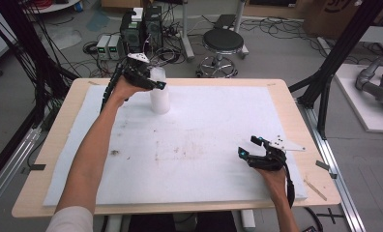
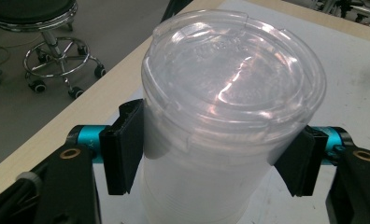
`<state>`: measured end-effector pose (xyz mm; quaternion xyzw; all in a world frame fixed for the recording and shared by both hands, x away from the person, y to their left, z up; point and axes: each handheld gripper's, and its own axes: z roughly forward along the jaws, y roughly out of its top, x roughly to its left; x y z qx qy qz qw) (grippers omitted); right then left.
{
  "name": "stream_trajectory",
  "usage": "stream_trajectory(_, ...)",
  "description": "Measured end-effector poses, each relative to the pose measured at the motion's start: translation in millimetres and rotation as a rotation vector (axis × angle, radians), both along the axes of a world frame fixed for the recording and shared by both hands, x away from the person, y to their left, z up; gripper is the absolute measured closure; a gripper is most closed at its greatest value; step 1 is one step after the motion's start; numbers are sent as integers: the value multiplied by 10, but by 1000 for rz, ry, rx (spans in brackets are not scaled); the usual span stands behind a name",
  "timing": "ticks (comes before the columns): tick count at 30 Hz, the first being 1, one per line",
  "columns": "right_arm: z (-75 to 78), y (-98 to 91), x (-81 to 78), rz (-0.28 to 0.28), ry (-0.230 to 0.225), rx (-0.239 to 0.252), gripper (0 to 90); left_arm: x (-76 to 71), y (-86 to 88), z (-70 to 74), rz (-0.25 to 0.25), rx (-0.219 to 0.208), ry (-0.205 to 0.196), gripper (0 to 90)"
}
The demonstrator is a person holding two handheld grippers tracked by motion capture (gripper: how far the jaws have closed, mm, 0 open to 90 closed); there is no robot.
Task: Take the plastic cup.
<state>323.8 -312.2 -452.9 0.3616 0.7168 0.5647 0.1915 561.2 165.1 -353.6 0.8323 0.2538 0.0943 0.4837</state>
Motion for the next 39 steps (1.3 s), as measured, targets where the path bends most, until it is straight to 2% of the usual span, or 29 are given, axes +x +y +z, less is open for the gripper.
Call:
stream_trajectory(8,0,0,1,0,3,0,197,-8,9,16,-1,8,0,330)
stream_trajectory(18,0,0,2,0,7,1,197,-18,0,38,9,-6,-10,330)
stream_trajectory(23,1,0,2,1,9,1,197,-28,25,92,22,-21,-18,329)
stream_trajectory(30,0,1,3,1,7,1,197,-36,53,233,25,-26,-21,330)
stream_trajectory(35,1,-1,4,3,9,1,197,-46,66,395,33,-28,-40,334)
stream_trajectory(36,1,0,4,3,9,0,197,-61,81,463,34,-43,-66,339)
stream_trajectory(38,1,0,4,3,8,1,197,-59,85,496,37,-41,-62,339)
stream_trajectory(39,1,2,3,3,10,1,197,-66,89,558,40,-42,-69,338)
